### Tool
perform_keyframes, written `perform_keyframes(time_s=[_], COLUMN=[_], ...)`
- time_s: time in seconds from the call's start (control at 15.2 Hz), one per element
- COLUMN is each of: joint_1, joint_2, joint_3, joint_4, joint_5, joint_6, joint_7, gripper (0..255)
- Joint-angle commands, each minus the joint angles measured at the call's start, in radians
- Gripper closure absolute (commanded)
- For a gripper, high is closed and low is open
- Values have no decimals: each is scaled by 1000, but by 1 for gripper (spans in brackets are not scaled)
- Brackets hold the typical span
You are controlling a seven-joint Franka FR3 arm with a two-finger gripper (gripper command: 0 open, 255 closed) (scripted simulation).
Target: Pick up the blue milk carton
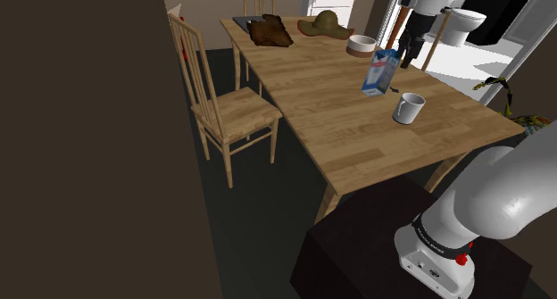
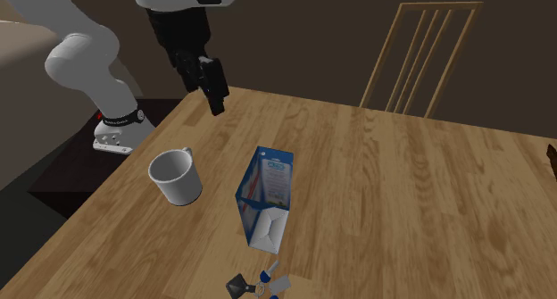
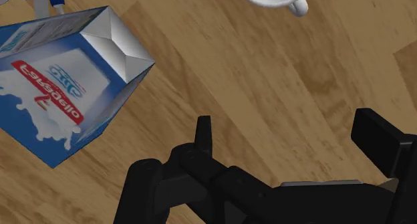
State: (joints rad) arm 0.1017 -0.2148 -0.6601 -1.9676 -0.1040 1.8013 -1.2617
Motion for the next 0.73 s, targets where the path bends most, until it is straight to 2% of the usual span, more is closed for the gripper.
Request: perform_keyframes(time_s=[0.0,0.26,0.46,0.66], joint_1=[13,-21,-95,-191], joint_2=[107,328,494,654], joint_3=[-46,-99,-91,-57], joint_4=[79,255,414,602], joint_5=[57,200,307,393], joint_6=[9,-8,-46,-103], joint_7=[-113,-335,-478,-589], gripper=[0,0,0,0])
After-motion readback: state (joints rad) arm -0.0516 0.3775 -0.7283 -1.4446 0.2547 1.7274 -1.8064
